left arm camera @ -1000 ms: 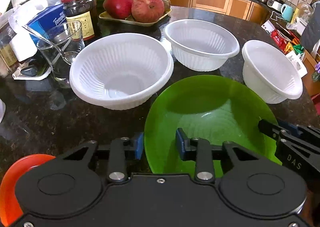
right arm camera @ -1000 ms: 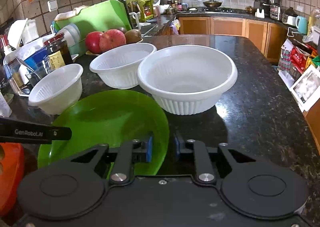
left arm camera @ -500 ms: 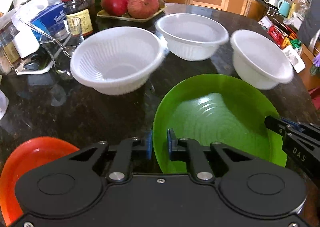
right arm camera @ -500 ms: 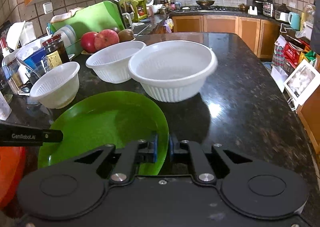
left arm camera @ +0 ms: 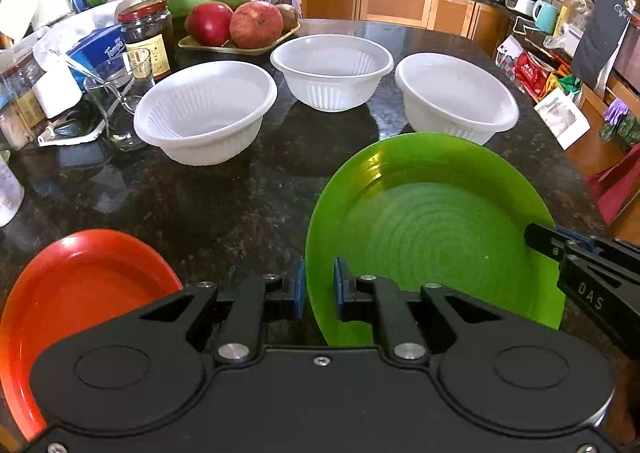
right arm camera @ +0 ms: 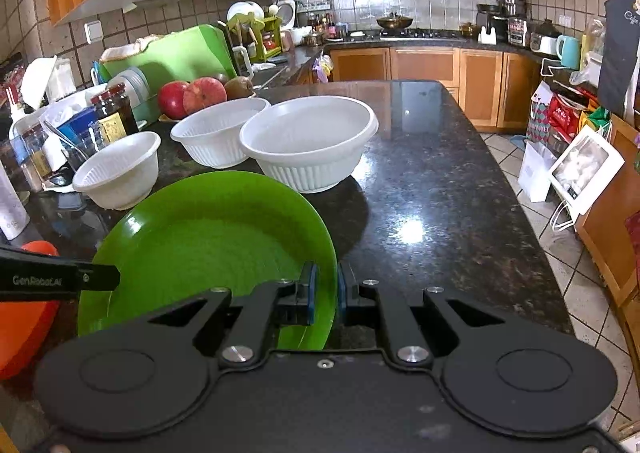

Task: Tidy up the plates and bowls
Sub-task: 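Lift the green plate with the left tool toward the plate stack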

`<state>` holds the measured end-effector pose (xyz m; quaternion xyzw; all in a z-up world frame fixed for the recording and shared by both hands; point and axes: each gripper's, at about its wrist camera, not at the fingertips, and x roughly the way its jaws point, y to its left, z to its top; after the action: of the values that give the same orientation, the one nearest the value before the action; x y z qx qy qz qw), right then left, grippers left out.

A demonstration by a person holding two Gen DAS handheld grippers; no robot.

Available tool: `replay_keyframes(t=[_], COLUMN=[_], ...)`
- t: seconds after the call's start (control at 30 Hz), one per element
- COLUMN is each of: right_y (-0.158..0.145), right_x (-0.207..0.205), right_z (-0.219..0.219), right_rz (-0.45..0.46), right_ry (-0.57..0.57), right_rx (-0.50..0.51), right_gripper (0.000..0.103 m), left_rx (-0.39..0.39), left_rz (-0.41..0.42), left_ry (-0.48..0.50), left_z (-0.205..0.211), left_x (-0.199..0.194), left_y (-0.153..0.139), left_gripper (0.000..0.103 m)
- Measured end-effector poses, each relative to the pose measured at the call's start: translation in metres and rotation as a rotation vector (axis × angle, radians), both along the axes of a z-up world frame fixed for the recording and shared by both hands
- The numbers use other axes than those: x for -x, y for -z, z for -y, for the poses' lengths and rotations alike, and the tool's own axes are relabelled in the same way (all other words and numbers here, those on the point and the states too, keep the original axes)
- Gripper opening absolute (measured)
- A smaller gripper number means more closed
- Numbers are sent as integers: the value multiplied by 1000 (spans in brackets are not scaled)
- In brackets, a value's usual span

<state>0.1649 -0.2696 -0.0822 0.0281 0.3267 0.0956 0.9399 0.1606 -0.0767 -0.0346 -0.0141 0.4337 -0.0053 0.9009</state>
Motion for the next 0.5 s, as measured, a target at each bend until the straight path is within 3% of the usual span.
replay_keyframes(t=[0.5], right_y=[-18], right_x=[32], right_z=[14], right_rz=[87], right_ry=[-54], right_rx=[-8], right_gripper=[13], left_rx=[0], left_rz=[88], left_ry=[-69], left_z=[15], left_x=[40], left_y=[-13], left_gripper=[19])
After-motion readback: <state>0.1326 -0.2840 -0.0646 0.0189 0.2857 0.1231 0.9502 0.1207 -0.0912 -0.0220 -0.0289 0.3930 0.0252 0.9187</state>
